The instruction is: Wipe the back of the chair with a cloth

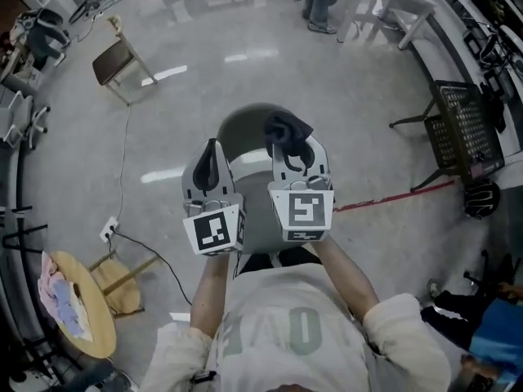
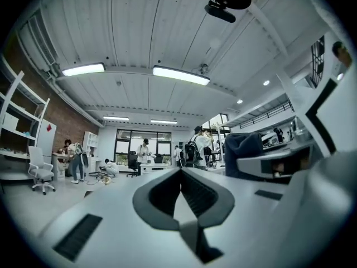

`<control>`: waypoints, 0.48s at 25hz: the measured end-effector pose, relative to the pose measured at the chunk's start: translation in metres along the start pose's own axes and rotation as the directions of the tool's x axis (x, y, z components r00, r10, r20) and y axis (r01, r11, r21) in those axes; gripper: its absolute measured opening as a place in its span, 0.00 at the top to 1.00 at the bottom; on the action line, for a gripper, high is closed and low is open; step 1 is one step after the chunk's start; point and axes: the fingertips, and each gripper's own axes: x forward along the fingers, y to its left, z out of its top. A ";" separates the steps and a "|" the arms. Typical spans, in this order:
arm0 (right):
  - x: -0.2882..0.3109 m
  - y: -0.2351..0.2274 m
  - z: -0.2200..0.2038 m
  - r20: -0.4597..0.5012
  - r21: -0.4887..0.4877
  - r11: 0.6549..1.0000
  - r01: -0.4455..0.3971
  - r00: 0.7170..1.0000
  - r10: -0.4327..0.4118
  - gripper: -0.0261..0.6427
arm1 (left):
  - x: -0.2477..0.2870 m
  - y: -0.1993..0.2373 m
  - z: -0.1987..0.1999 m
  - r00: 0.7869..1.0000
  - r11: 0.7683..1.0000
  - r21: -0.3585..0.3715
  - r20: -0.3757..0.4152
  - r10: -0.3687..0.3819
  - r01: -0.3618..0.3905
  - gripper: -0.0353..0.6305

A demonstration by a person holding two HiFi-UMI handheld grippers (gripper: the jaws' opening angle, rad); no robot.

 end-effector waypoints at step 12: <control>-0.071 0.048 -0.004 -0.010 0.014 0.981 -0.194 0.981 0.194 0.87 | -0.066 0.002 0.013 1.000 1.000 0.010 0.021 0.019 -0.019 0.92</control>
